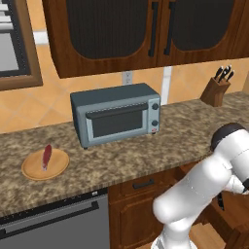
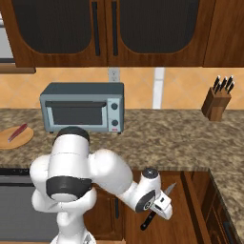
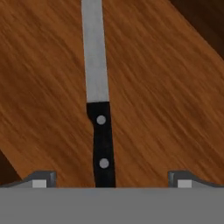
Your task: Pick up the knife from the drawer and place it on the cutting board. Then place the meat from the plate to the cutting board.
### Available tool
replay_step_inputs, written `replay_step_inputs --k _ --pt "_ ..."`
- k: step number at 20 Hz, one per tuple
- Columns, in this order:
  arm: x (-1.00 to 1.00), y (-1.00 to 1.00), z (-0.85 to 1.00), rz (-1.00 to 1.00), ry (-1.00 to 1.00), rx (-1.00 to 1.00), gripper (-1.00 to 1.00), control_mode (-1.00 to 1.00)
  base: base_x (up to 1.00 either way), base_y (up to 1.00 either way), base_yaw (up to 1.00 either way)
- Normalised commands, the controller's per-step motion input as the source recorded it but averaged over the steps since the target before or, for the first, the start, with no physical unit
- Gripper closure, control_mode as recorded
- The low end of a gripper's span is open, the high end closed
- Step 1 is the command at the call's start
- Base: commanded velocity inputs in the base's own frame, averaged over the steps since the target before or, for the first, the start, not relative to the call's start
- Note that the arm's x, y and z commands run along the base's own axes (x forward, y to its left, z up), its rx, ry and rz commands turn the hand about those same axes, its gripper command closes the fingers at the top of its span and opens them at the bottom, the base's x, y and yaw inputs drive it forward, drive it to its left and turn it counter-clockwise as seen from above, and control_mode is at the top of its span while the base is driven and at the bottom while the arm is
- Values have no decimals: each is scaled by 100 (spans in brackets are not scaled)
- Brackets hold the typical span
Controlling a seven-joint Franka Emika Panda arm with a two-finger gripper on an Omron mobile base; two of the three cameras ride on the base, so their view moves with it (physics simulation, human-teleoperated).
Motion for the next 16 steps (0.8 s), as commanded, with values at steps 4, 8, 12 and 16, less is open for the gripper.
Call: replay_step_inputs --k 4,8,12,16 --pt "40 -1 -28 0 0 1 -100 -100 0 0 0" --pt "8 -25 -2 0 0 8 -100 -100 0 0 0" --pt "0 -38 0 0 0 13 -100 -100 0 0 0" --pt "0 -17 0 0 7 11 -100 -100 0 0 0"
